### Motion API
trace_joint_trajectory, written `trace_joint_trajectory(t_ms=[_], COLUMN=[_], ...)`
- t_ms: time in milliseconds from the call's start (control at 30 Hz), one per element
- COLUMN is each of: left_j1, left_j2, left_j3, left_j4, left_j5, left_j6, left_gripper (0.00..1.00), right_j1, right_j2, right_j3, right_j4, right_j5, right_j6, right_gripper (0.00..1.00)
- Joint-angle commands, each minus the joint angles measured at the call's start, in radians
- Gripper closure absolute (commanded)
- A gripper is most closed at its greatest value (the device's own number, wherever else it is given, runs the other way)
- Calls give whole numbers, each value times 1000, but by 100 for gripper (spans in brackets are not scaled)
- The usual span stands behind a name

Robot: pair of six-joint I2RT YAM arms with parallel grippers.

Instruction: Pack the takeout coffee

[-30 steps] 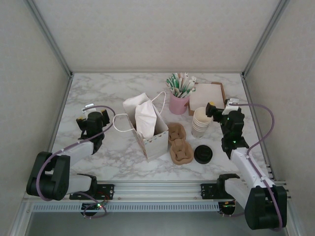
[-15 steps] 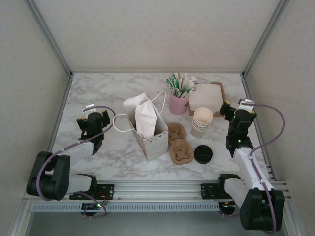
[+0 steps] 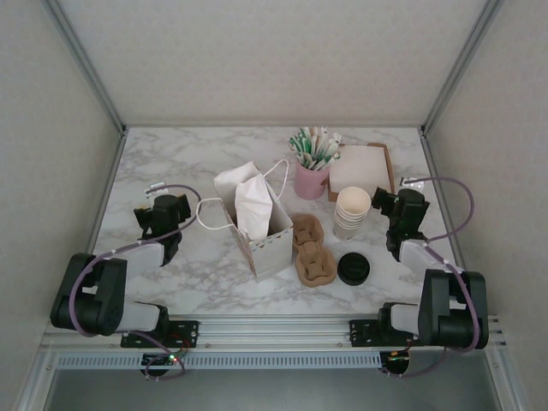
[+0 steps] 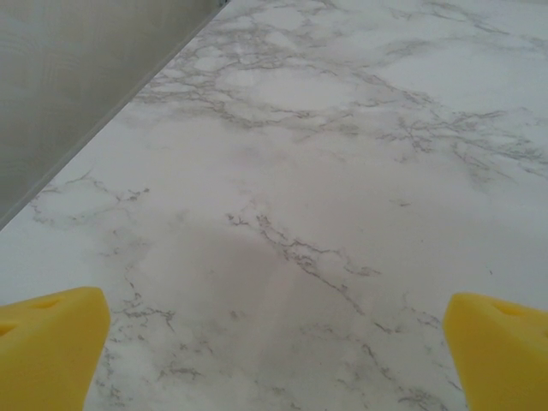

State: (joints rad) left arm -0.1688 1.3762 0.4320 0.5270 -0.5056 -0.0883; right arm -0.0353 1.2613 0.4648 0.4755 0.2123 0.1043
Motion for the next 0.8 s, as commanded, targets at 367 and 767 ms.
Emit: trace_joint_trajectory(t_ms=[367, 767], left_j1=[47, 86], left_j2=[123, 165], left_j3=[2, -55], left_j4=[249, 376], left_j5=[84, 208], left_j6=[63, 56], left_gripper=[0, 0], right_j1=[0, 47], right_j2=[73, 266], right_j3=[-135, -134], right_j4=[274, 460], right_j5=[-159, -152], right_j6=[20, -18], right_gripper=[1, 1])
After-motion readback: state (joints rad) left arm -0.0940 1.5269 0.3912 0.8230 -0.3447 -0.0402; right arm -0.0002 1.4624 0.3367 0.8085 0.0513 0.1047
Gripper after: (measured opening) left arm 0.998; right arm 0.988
